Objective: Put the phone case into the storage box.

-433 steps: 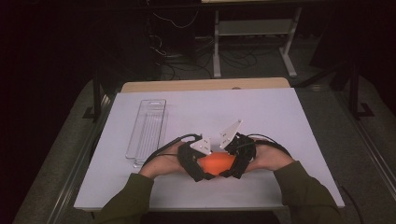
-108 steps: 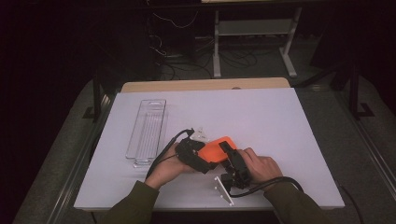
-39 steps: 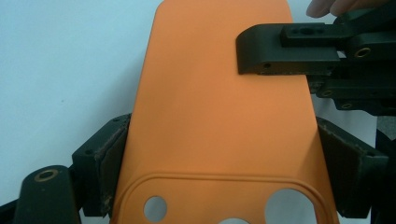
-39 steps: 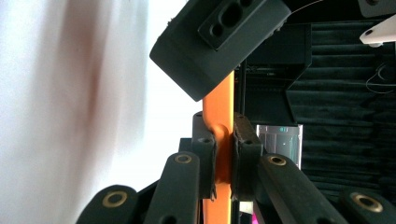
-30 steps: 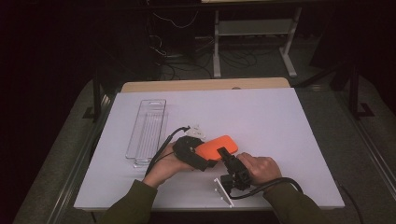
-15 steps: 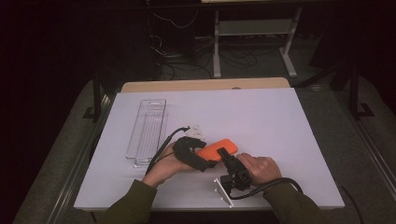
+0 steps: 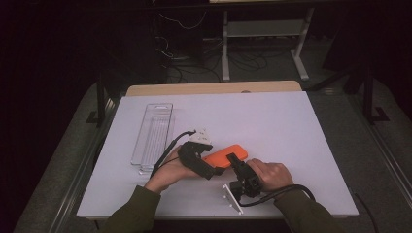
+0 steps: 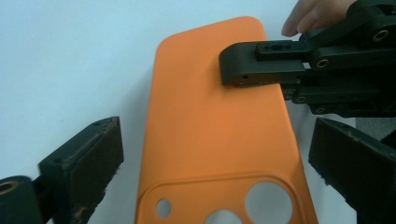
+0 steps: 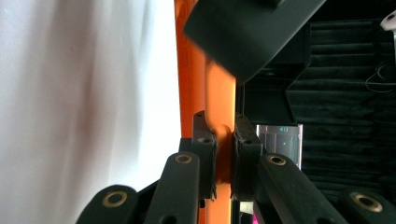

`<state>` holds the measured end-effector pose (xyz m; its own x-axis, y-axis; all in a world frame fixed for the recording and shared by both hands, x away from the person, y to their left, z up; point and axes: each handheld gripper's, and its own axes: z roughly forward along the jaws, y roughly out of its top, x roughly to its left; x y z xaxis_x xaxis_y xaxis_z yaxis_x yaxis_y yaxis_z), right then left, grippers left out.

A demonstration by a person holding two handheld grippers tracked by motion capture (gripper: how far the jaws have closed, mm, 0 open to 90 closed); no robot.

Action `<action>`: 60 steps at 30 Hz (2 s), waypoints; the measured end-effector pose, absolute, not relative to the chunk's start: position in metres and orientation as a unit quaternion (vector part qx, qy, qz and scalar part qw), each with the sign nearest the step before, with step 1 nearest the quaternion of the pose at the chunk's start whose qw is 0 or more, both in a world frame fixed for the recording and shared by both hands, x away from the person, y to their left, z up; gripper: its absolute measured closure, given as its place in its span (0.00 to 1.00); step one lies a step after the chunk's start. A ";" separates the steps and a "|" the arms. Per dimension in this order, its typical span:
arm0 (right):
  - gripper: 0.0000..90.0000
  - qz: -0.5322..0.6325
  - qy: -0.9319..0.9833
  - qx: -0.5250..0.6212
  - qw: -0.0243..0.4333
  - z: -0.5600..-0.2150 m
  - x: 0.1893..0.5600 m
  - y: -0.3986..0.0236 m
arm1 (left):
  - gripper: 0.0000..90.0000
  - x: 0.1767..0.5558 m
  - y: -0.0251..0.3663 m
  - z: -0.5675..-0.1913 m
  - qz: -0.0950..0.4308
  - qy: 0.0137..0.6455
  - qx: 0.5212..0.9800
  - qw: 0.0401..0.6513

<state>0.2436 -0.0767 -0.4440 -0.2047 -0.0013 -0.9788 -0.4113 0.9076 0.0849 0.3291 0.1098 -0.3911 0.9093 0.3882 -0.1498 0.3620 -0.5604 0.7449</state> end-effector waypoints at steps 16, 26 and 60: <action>0.90 0.157 0.772 -0.106 0.606 -0.439 0.255 -0.087 | 0.00 0.332 0.124 -0.382 0.026 0.210 0.877 0.432; 0.90 0.145 0.789 -0.084 0.592 -0.437 0.262 -0.097 | 0.00 0.333 0.130 -0.381 0.027 0.216 0.875 0.432; 0.90 0.189 0.814 0.046 0.547 -0.427 0.284 -0.121 | 0.00 0.336 0.133 -0.384 0.056 0.221 0.882 0.413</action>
